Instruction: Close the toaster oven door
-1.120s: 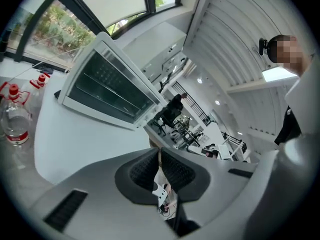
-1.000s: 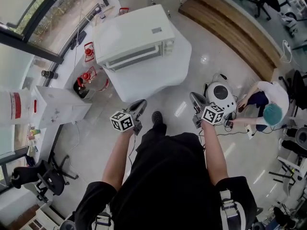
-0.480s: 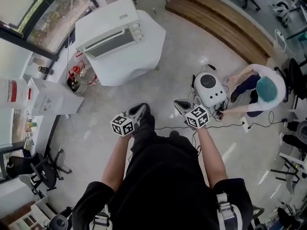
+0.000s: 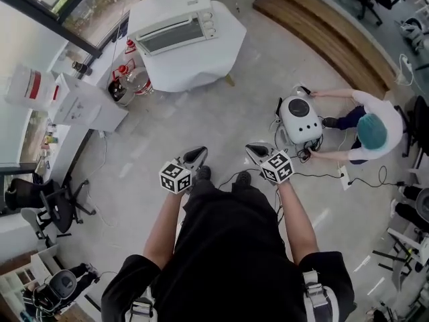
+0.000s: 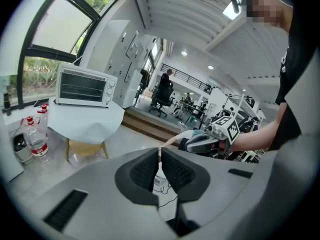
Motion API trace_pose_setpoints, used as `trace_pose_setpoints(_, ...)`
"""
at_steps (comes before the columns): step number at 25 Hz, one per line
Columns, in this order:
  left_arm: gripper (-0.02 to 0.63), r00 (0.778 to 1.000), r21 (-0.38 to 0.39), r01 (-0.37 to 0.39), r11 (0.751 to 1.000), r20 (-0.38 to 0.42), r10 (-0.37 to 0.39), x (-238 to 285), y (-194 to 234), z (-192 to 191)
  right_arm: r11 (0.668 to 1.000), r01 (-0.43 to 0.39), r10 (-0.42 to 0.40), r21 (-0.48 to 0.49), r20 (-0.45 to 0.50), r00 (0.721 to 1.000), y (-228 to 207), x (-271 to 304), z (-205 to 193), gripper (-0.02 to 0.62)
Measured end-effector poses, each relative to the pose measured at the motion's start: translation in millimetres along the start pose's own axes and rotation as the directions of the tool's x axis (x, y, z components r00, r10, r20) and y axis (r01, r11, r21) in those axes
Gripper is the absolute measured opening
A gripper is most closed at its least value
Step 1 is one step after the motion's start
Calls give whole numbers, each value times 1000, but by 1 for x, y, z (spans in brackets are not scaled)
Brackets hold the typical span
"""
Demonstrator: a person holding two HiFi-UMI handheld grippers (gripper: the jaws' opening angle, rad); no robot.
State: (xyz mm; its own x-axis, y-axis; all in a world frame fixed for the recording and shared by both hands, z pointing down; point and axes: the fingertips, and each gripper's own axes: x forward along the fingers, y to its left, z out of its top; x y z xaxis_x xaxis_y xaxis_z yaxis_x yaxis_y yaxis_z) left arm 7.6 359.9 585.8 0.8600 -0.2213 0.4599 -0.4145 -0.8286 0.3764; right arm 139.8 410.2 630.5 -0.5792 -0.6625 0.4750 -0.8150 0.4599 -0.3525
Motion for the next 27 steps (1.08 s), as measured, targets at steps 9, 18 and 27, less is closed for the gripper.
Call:
trace_pose_setpoints(9,35,997,62,26,998,66,-30,-70,9,-4,998,18,-19,-61,-27,999,83,30,0,14)
trace_pose_setpoints(18,35,995,100,34,994,86,-43,-196,48,-54,995,64,-65,-83,-11,998,204,88,-9,14)
trace_pose_setpoints(27,35,995,107,10,994,102,-21,-286,93,-80,990,96,-96,-102,9,995,288,127,-13,14)
